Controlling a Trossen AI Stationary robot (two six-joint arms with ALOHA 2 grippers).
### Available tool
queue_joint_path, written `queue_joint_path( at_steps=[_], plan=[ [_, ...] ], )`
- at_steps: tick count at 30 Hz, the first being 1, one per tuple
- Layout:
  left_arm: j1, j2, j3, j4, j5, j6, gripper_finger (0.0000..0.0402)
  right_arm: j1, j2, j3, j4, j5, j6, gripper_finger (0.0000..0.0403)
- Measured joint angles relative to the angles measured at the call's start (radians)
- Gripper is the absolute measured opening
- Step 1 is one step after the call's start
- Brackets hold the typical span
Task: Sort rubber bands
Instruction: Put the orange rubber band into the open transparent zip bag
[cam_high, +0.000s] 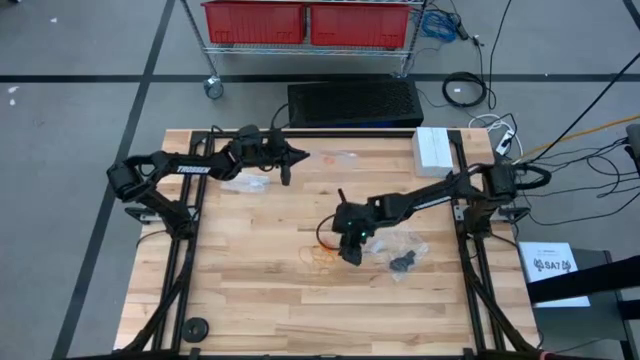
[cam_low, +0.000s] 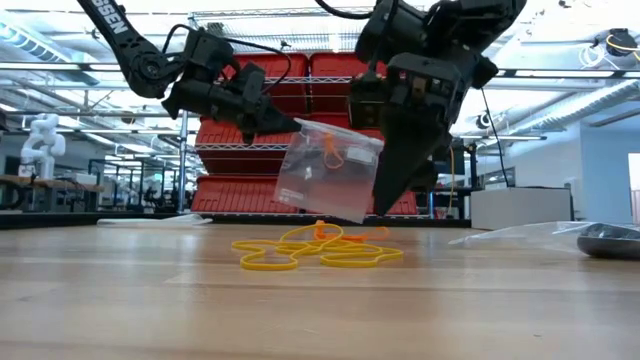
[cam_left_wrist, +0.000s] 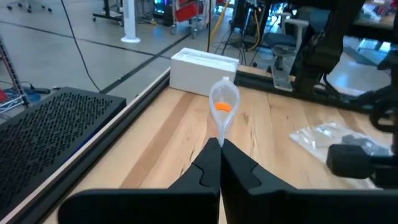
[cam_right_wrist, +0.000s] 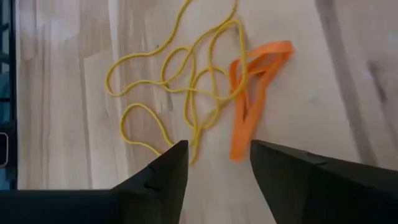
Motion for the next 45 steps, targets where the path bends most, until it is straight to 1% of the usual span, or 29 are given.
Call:
queue_joint_path(
  at_steps=[3,6,11,14,16,21,22,25,27,30,32,37,41,45],
  plan=[
    [0.0,0.0,0.0,-0.004,0.0,0.007,0.0,0.009,0.028,0.0,0.027,0.001,0.024,0.0179],
    [0.0,0.0,0.0,-0.005,0.0,0.007,0.0,0.013,0.05,0.0,0.035,0.009,0.025,0.0182],
    [0.0,0.0,0.0,-0.008,0.0,0.012,0.0,0.012,0.065,0.0,0.032,0.096,0.047,0.0165],
    [0.0,0.0,0.0,-0.009,0.0,0.014,0.0,0.012,0.066,0.001,0.008,0.134,0.052,0.014],
    [0.0,0.001,0.0,-0.009,0.001,0.015,0.0,0.012,0.066,0.001,-0.001,0.139,0.051,0.0114],
    [0.0,0.001,0.0,-0.01,0.001,0.016,0.0,0.025,0.066,0.001,-0.026,0.14,0.042,0.0019],
    [0.0,0.001,0.0,-0.009,0.001,0.016,0.0,0.026,0.065,0.001,-0.033,0.138,0.037,0.001],
    [0.0,0.001,0.0,-0.009,0.001,0.035,0.0,0.026,0.048,0.015,-0.076,0.141,0.031,0.0009],
    [0.0,0.001,-0.001,-0.009,0.001,0.041,0.0,0.025,0.023,0.031,-0.102,0.163,0.012,0.0004],
    [0.0,0.001,-0.001,-0.009,0.001,0.058,0.0,0.025,-0.022,0.068,-0.187,0.225,-0.015,0.0002],
    [0.0,0.001,-0.001,-0.009,0.001,0.06,0.0,0.021,-0.056,0.1,-0.264,0.293,-0.042,0.0001],
    [0.001,0.001,-0.001,-0.006,0.02,0.069,0.0,0.001,-0.137,0.207,-0.384,0.538,-0.151,0.0001],
    [0.0,0.001,-0.001,0.001,0.055,0.069,0.0,-0.029,-0.154,0.315,-0.423,0.716,-0.28,0.0001],
    [0.001,0.001,-0.001,0.001,0.072,0.069,0.0,-0.076,-0.154,0.397,-0.43,0.765,-0.407,0.0]
  ],
)
